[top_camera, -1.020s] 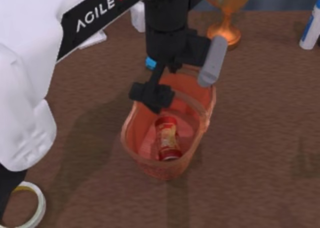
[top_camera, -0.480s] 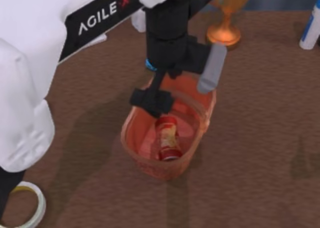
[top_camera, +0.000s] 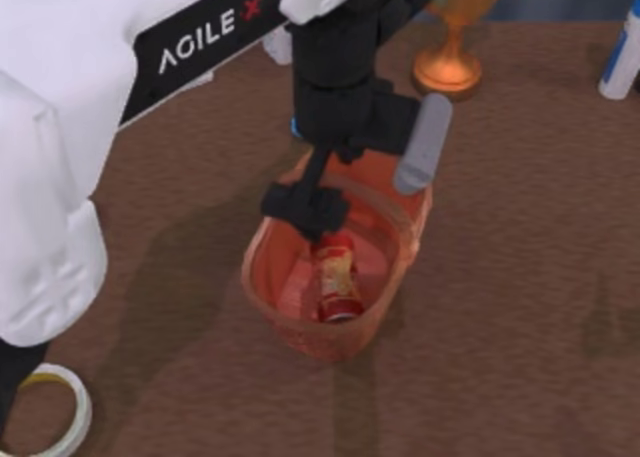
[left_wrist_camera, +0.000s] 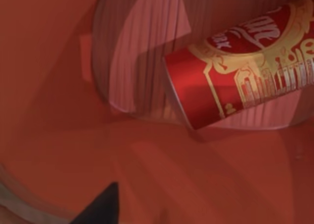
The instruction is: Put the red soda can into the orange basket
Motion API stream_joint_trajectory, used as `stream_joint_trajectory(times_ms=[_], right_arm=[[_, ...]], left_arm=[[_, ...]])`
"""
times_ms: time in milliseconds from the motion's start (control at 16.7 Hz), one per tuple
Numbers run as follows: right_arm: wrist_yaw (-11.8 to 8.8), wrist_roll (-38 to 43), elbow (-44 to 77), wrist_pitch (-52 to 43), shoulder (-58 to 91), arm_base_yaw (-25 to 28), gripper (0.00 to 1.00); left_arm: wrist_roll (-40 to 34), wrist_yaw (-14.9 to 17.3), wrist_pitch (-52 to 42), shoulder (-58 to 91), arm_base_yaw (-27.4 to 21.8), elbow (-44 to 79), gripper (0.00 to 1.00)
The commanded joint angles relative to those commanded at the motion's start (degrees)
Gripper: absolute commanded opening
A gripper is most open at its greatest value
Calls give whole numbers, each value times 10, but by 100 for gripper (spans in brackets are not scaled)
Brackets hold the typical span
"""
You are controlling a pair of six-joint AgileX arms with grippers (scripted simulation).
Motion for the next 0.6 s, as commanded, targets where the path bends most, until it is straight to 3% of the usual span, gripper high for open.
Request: stream_joint_trajectory(times_ms=[600], right_arm=[[0, 0, 0, 0, 0, 0, 100]], left_arm=[[0, 0, 0, 0, 0, 0, 10]])
